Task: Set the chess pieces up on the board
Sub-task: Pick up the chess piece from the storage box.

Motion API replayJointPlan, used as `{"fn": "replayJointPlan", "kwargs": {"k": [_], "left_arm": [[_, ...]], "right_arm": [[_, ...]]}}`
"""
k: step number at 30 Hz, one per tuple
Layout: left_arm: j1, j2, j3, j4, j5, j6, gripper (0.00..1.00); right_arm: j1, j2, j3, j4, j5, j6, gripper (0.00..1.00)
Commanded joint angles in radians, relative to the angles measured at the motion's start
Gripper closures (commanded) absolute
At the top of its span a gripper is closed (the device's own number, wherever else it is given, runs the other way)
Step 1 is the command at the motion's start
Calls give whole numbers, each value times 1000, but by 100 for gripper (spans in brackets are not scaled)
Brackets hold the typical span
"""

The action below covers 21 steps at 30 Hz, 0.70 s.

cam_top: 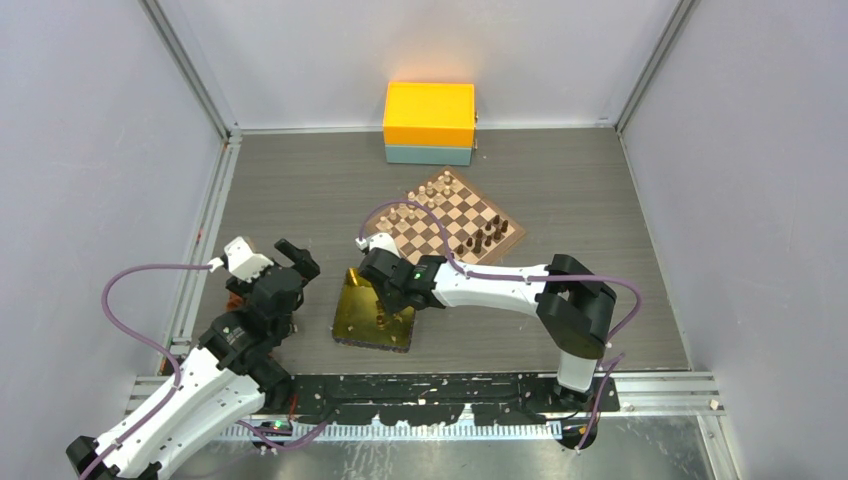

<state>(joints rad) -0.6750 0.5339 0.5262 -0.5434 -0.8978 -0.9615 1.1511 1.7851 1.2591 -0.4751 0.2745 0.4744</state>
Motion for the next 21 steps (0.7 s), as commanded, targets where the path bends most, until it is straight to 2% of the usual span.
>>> {"fn": "replayJointPlan", "kwargs": {"k": [1,21], "left_arm": [[-4,-8,1,17,-26,-6,0],[-4,-9,-3,14,-24,-11,0]], "right_arm": [[6,-11,10,35,0,15,64],[7,-12,-4,41,-1,20,64]]}}
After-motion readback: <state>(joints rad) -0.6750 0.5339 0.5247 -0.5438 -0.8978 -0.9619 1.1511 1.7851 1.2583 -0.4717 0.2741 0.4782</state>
